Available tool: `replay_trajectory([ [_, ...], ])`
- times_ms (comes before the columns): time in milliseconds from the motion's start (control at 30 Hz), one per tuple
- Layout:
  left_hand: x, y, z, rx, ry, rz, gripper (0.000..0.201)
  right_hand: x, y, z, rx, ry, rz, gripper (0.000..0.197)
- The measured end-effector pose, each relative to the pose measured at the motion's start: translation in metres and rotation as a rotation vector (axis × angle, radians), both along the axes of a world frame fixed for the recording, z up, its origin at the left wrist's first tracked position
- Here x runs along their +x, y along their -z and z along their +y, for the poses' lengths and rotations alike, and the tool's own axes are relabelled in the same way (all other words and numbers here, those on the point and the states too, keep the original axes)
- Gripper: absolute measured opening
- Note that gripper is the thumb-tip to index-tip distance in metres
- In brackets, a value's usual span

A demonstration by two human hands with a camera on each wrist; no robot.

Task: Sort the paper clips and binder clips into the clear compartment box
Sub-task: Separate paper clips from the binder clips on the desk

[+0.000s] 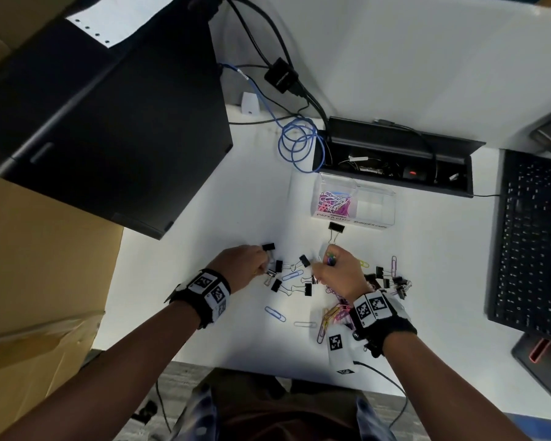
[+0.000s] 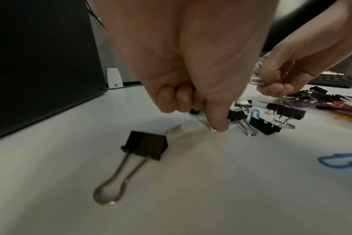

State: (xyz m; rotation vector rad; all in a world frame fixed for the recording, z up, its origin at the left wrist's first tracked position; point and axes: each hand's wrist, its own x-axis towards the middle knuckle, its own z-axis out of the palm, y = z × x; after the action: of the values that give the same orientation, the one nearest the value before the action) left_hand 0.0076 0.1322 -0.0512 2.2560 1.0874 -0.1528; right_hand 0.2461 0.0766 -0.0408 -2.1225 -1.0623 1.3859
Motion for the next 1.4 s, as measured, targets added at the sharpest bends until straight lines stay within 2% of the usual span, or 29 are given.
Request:
replay_trajectory([
  [100,-0.006,0.001,0.001,-0.142,-0.07,0.038,0.009,0.002,0.002,-0.001,-0.026,0.035,0.009,0.018],
  [267,-0.012,-0.001,0.002,-0.433,-0.309,-0.031,0.012,0.001,0.004,-0.001,-0.023,0.186,0.215,0.02],
  [333,-0.013,-0.004,0.001,-0.452,-0.385,-0.076,0.025,0.0,0.003,0.0,-0.032,0.247,0.284,0.02],
  [400,-0.016,-0.006,0.002,-0.416,-0.449,-0.088,0.034,0.001,0.004,0.001,-0.058,0.248,0.268,0.021],
  [533,-0.022,-0.011,0.008,-0.488,-0.496,-0.042,0.031,0.004,0.006,0.002,-0.09,0.206,0.209,0.025],
  [633,-0.018,-0.018,0.009,-0.692,-0.672,-0.167,0.017,0.003,0.002,0.005,-0.197,0.318,0.372,0.028],
  [700,-0.013,-0.022,0.005,-0.779,-0.77,-0.282,0.015,0.002,-0.001,0.006,-0.233,0.419,0.527,0.028],
  [800,-0.007,-0.027,0.002,-0.787,-0.804,-0.407,0.019,0.0,-0.008,0.006,-0.238,0.478,0.674,0.018],
  [867,-0.002,-0.03,0.003,-0.76,-0.779,-0.425,0.022,0.0,-0.011,0.005,-0.216,0.476,0.73,0.01],
  [967,0.017,-0.042,0.009,-0.736,-0.72,-0.417,0.017,0.007,-0.017,0.008,-0.179,0.464,0.708,0.015],
  [1033,0.037,-0.052,0.016,-0.755,-0.716,-0.454,0.016,0.014,-0.022,0.014,-0.16,0.481,0.696,0.009],
  [1133,0.076,-0.065,0.034,-0.773,-0.721,-0.523,0.022,0.024,-0.032,0.032,-0.076,0.506,0.728,0.004],
  [1200,0.106,-0.069,0.048,-0.785,-0.721,-0.561,0.029,0.029,-0.039,0.048,0.007,0.534,0.787,0.008],
  [1300,0.148,-0.071,0.067,-0.918,-0.816,-0.624,0.029,0.037,-0.043,0.069,0.095,0.554,0.727,0.01],
  [1400,0.17,-0.065,0.078,-0.935,-0.969,-0.608,0.013,0.042,-0.047,0.08,0.084,0.559,0.663,0.015],
])
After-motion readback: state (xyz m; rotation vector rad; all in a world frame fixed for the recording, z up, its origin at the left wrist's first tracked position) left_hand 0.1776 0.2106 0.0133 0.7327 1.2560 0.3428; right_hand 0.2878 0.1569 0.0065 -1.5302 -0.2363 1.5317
